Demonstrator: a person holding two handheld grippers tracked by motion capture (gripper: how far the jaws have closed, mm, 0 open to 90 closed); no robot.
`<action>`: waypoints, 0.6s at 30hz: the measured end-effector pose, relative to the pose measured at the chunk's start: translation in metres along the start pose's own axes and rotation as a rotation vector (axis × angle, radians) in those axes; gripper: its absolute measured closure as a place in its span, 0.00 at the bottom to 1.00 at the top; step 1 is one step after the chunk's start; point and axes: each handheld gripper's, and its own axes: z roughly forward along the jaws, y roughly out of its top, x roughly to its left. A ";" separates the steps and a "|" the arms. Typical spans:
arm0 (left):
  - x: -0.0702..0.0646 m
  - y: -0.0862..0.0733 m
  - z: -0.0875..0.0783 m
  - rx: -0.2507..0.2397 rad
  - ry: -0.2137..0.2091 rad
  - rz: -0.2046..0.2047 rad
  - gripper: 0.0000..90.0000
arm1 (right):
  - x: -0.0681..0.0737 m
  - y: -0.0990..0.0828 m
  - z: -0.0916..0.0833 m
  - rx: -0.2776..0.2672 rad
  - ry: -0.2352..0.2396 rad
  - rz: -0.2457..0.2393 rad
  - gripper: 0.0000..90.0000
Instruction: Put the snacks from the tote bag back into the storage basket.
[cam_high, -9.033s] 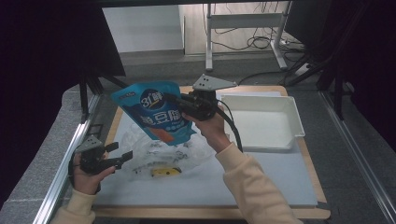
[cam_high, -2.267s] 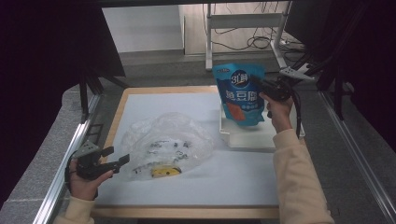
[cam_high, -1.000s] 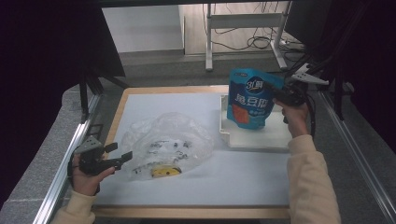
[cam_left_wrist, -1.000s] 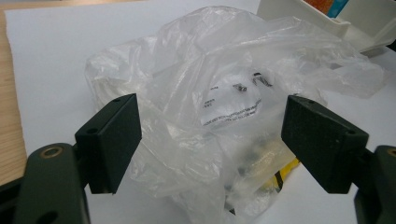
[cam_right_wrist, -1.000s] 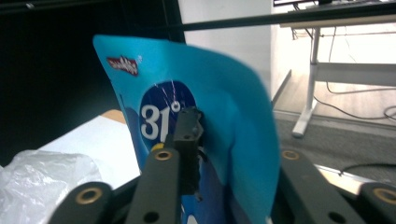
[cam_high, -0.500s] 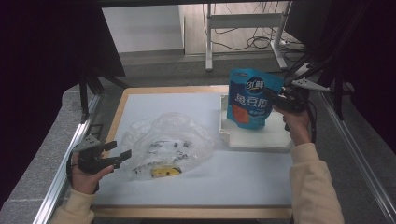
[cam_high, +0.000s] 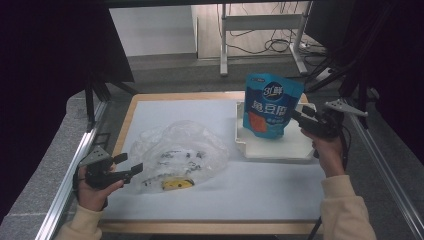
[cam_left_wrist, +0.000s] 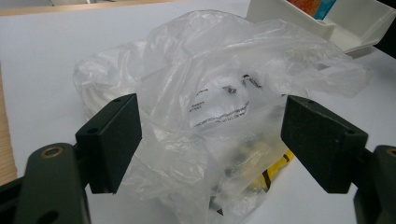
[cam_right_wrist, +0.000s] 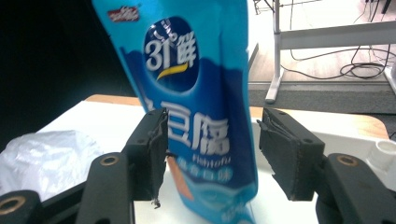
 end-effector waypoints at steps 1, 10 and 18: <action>-0.001 0.000 0.000 0.000 -0.001 0.001 0.23 | 0.002 -0.003 -0.003 0.002 0.005 -0.005 0.46; -0.006 0.001 0.001 0.002 -0.007 0.010 0.23 | 0.033 -0.036 -0.023 0.025 0.111 -0.052 0.45; -0.008 0.000 0.002 0.010 -0.014 0.015 0.23 | 0.061 -0.073 -0.022 0.080 0.221 -0.066 0.44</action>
